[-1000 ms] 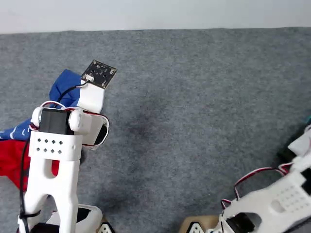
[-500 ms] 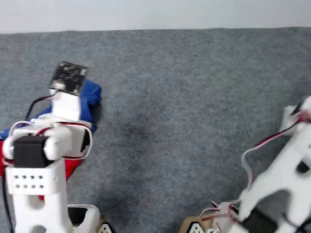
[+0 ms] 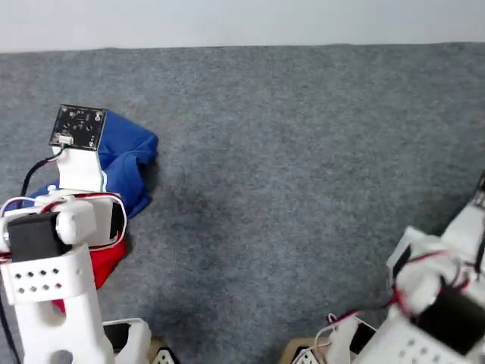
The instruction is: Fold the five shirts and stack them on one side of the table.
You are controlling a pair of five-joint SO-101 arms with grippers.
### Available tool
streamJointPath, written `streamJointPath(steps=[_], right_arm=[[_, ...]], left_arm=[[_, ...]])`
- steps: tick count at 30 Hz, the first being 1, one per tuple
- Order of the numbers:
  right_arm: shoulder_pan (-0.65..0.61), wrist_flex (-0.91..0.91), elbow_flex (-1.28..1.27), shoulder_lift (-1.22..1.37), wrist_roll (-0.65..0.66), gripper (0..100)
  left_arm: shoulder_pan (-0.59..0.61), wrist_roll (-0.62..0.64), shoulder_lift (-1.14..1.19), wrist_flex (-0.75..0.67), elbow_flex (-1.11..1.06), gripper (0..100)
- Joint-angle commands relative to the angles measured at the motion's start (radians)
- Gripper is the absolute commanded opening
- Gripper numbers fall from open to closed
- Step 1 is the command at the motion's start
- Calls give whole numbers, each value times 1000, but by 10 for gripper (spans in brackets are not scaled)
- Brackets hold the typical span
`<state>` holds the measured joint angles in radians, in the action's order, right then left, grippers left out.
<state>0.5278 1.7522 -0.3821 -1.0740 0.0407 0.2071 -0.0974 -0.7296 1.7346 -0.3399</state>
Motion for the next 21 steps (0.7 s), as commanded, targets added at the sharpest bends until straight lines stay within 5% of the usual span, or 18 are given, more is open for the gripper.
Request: streamJointPath(steps=[1,14,21], right_arm=[[12,35,-34,-113,-17,9],[12,35,-236,-277,-18,9],[12,35,-239,-280,-17,9]], left_arm=[[6,5,-18,11,5,72],[9,8,-21,17,5,70],[157,-54,-11,11,67,93]])
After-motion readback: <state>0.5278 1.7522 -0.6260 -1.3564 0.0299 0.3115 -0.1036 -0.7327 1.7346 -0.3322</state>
